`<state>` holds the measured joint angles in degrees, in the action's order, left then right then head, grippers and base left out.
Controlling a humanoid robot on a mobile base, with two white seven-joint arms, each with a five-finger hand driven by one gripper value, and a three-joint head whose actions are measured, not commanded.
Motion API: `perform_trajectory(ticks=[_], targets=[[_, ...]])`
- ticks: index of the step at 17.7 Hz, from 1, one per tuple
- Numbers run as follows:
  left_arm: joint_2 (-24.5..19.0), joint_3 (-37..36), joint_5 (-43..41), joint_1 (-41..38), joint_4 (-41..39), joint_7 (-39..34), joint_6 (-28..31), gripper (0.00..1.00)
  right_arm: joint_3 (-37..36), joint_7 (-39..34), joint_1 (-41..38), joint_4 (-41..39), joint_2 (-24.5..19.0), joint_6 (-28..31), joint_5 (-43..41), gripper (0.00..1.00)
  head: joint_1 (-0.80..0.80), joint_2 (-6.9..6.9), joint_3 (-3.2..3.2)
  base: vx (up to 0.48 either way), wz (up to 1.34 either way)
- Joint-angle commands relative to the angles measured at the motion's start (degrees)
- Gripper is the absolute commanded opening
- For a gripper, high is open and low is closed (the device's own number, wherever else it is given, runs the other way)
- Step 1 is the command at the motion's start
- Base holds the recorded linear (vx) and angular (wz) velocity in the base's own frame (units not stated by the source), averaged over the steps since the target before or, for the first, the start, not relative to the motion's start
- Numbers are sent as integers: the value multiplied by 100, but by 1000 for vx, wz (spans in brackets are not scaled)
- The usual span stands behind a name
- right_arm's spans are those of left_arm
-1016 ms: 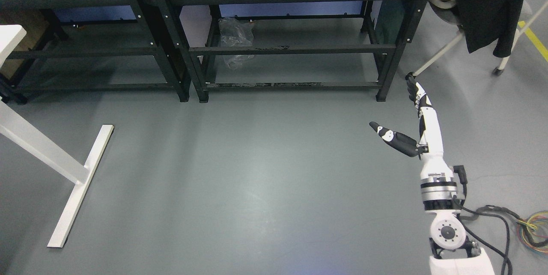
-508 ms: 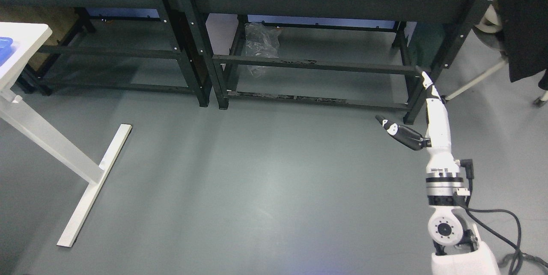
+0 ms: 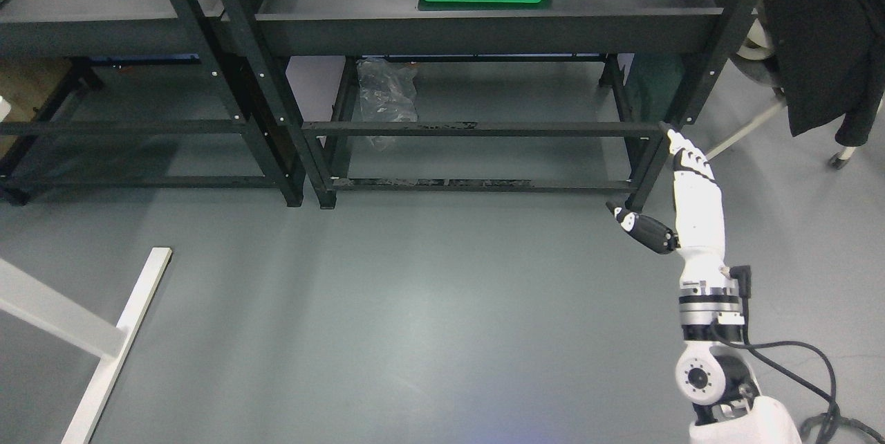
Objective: Pick pink block from left shelf to tray
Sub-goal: 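Drive toward the shelf and raise the right hand toward the green tray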
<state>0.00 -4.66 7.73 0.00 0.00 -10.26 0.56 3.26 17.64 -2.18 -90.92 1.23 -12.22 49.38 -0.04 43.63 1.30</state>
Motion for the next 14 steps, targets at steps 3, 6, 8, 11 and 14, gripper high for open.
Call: perform_trajectory(ticks=[3, 6, 8, 11, 14], targets=[[-100, 0, 0, 167, -100, -3, -3, 100, 403, -7, -72, -13, 70, 80, 3367, 99, 0, 0, 0, 205, -134], [-100, 0, 0, 167, -100, -3, -3, 100, 403, 11, -55, -13, 62, 80, 3350, 99, 0, 0, 0, 228, 2], [-100, 0, 0, 167, -100, -3, -3, 100, 403, 11, -55, -13, 62, 80, 3253, 99, 0, 0, 0, 238, 57], [-100, 0, 0, 175, -100, -3, -3, 100, 412, 11, -46, -13, 70, 53, 3165, 99, 0, 0, 0, 249, 137], [-100, 0, 0, 175, -100, -3, -3, 100, 412, 11, -2, 4, 62, 45, 3156, 99, 0, 0, 0, 235, 239]])
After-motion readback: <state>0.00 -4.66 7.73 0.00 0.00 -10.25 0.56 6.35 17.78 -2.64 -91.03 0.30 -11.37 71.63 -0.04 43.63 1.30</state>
